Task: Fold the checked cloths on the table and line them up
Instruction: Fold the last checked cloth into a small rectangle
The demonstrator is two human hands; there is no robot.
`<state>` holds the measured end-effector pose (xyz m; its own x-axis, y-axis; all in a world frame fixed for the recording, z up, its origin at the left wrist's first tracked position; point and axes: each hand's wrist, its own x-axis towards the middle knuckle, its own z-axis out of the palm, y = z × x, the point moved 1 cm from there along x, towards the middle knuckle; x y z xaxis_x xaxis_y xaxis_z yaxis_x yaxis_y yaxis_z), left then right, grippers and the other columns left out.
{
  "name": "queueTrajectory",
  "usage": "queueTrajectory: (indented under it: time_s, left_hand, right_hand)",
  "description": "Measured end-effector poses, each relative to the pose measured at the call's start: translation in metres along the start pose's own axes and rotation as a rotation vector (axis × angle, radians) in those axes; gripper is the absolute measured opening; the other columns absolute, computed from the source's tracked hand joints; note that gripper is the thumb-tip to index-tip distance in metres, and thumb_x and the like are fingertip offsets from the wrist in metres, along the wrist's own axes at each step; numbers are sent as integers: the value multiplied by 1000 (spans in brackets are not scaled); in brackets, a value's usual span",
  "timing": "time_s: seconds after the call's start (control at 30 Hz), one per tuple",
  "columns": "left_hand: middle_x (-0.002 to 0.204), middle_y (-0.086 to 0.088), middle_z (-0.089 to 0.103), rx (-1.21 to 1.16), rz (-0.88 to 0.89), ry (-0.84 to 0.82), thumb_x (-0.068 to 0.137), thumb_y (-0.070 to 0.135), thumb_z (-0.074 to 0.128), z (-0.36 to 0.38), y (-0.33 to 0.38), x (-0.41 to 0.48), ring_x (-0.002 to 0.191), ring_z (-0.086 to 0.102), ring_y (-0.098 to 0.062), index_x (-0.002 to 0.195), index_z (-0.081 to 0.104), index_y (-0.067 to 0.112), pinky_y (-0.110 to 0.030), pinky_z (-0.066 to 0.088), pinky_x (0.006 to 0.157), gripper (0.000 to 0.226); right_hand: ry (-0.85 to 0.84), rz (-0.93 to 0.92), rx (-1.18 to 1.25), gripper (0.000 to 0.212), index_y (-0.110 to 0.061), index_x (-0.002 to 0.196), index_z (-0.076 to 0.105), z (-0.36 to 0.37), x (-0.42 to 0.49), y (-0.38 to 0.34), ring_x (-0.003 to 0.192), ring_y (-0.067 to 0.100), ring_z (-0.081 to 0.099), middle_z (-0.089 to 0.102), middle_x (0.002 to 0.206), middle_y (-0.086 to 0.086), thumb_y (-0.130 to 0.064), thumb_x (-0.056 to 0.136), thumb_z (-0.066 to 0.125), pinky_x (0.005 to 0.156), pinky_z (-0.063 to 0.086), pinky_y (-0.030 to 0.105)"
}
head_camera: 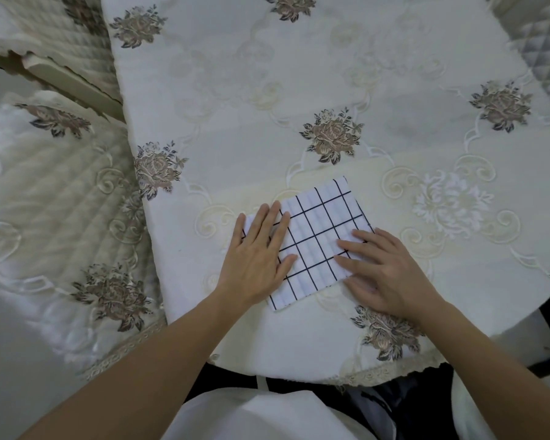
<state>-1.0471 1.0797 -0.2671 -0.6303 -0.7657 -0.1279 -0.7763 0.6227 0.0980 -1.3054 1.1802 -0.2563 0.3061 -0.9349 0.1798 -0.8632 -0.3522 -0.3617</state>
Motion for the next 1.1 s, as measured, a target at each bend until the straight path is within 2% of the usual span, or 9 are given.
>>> queueTrajectory:
  time_s: [0.13,0.2,0.3,0.4,0.47,0.63,0.77,0.93,1.1]
  left_hand:
    - [167,-10,6,12,-15,-10,100,49,25,-4,7,2,154,2,-23,158,18,12,-55,10,122,70]
    - [166,-12,8,4,-45,-11,99,48,25,-5,14,3,154,3,-25,158,19,10,-55,12,122,70]
    - [166,-11,5,-11,-78,-24,99,51,23,-1,22,3,154,-3,-25,158,16,12,-55,10,122,72]
    - [166,-11,10,-3,-68,-10,97,52,28,0,26,6,154,-3,-27,159,12,16,-57,10,121,74]
    - [165,-10,15,-34,-68,11,97,51,26,0,25,8,154,0,-27,159,16,15,-57,13,121,72]
    - [167,-9,2,-59,-96,21,97,51,30,3,24,7,154,-1,-24,159,12,14,-55,10,122,74]
    - [167,-8,4,-44,-71,23,100,57,31,4,14,3,154,1,-22,158,12,10,-52,14,123,78]
    - [167,-7,4,-32,-37,3,98,65,28,2,-3,-6,154,3,-21,158,13,8,-50,17,123,84]
    - [164,-17,17,-54,-118,2,87,48,44,-13,19,3,153,11,-28,150,35,0,-58,15,120,81]
  right_hand:
    - [129,54,-9,30,-13,111,74,-4,17,-15,133,28,51,63,133,2,-32,94,59,110,35,57]
    - [191,98,-23,33,-9,121,69,4,46,-32,137,29,48,61,136,7,-29,99,55,113,35,55]
    - [98,170,-1,50,-9,142,52,21,94,-64,147,25,31,48,150,8,-39,104,43,121,24,47]
    - [-30,221,-11,58,-11,150,40,35,124,-79,152,21,19,36,158,5,-46,104,36,123,18,45]
    - [-62,254,-15,59,-13,152,36,42,131,-76,153,20,15,32,160,4,-48,104,34,123,16,45]
    - [-122,289,-29,68,-14,156,27,56,123,-58,154,16,6,20,165,0,-55,103,26,123,15,44]
    - [-153,330,-183,75,-14,159,17,51,109,-28,154,17,3,10,167,-1,-62,102,17,123,15,47]
    - [-158,435,-282,77,-17,160,5,31,88,8,154,17,-3,-1,168,-2,-63,101,22,124,10,48]
    - [-178,469,-303,78,-17,160,0,30,89,8,154,15,-7,-5,168,-3,-65,100,17,124,8,49]
